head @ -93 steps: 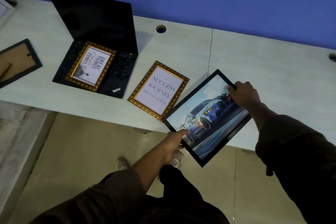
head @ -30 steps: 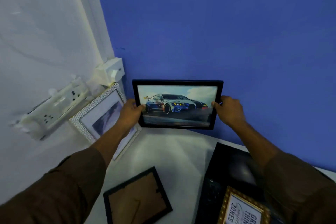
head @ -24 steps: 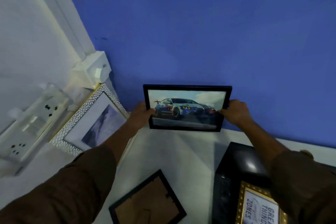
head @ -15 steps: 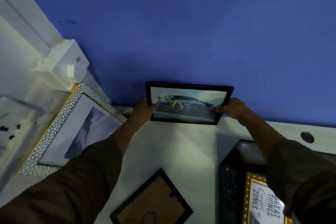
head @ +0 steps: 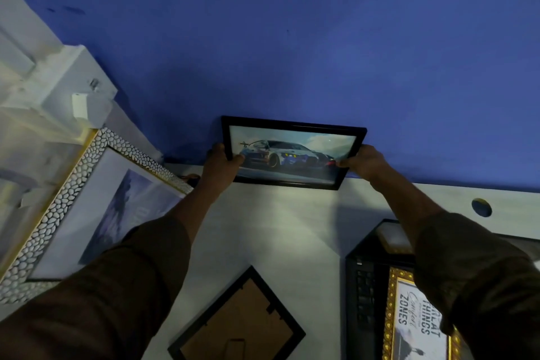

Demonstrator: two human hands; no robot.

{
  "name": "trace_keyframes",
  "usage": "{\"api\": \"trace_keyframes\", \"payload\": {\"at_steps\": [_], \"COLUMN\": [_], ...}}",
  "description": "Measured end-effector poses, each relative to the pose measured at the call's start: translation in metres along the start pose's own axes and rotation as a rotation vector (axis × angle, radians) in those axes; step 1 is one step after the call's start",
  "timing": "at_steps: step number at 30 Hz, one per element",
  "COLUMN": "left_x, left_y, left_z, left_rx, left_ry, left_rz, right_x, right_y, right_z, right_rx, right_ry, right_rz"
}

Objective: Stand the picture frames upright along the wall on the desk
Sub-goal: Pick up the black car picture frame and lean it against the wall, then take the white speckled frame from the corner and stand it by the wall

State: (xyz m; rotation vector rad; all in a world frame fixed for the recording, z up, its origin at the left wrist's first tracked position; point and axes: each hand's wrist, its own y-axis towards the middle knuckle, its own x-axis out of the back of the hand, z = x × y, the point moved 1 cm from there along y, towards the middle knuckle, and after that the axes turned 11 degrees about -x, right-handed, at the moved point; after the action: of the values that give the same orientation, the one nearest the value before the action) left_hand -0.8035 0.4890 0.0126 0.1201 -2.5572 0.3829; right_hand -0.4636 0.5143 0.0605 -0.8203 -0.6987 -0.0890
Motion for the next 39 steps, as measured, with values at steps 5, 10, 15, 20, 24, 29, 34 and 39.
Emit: {"api": "trace_keyframes", "payload": {"at_steps": [5,10,15,20,24,29,34,39], "left_x": [-0.002,-0.004,-0.003,-0.006,-0.015,-0.011,0.016,0.051], "left_y": [-0.005,-0.037,-0.088,-0.160,-0.239,-0.313,-0.360,-0.380], "left_z": [0.006,-0.005,-0.003,0.006,-0.003,0.012,0.029,0.044], "left_rx": [0.048,0.091,0.136,0.157,0.170,0.233,0.215,0.252], "left_ry": [-0.048,-0.024,0.101,-0.021,-0.112,-0.172,-0.236,-0.231], "left_rz": [0.019,-0.015,-0.013,-0.096,-0.192,-0.289,-0.444,-0.528], "right_x": [0.002,0.013,0.030,0.048,0.045,0.016,-0.024,-0.073], "right_y": [-0.011,-0.025,-0.049,-0.097,-0.139,-0.188,-0.231,-0.254], "right_z": [-0.006,-0.016,-0.024,-0.029,-0.041,-0.045,-0.041,-0.022], "right_rx": [0.018,0.046,0.131,0.289,0.442,0.563,0.666,0.712], "right_ry": [-0.036,-0.064,-0.069,-0.010,-0.036,-0.128,-0.184,-0.241], "right_rz": [-0.056,-0.061,-0.076,-0.055,-0.012,0.120,0.274,0.390]}}
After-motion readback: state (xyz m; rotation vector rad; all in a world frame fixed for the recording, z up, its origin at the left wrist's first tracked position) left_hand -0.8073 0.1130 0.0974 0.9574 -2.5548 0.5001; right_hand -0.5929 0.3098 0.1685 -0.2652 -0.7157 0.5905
